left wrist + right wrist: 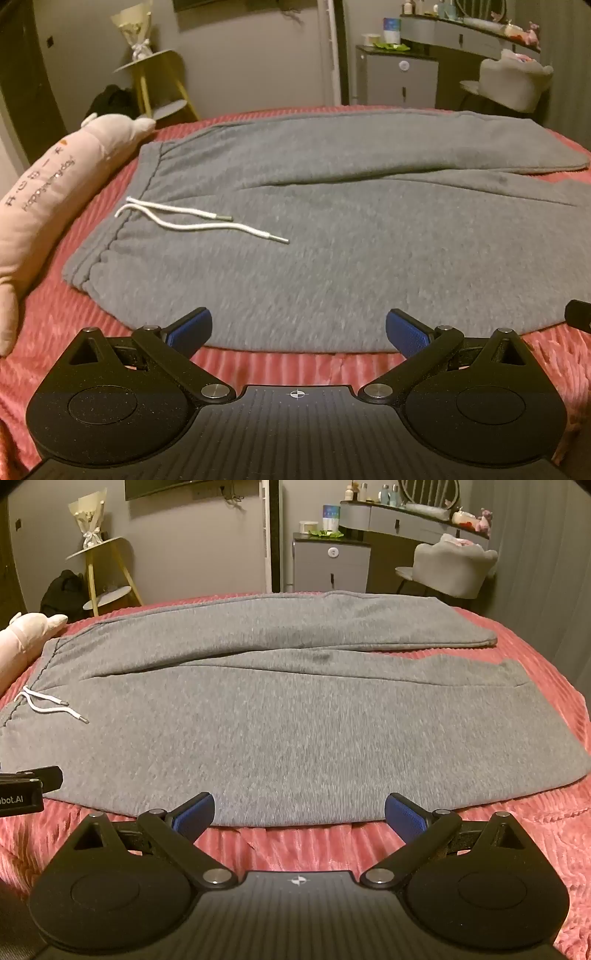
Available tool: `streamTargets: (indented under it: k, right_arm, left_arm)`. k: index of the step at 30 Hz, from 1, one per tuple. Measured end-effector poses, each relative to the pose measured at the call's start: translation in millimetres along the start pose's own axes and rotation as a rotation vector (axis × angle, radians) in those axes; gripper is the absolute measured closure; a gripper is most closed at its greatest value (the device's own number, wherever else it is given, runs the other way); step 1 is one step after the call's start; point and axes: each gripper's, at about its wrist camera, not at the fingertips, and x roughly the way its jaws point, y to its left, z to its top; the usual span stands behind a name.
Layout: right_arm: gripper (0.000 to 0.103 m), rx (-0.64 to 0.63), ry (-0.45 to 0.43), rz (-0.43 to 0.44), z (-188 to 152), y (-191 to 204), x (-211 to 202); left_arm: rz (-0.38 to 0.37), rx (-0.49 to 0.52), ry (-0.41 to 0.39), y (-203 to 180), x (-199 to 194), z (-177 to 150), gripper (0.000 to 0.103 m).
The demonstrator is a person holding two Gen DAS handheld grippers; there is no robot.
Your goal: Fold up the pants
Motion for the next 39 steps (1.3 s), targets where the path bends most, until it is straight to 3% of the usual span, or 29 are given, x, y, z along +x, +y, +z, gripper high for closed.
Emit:
streamTargets:
  k: [39]
  right_arm:
    - [0.004,0.018,0.009,0.015,-0.9,-0.3,3.7]
  left_arm:
    - [-0.009,-0.018,0.021,2.2,2.8,-1.5,0.000]
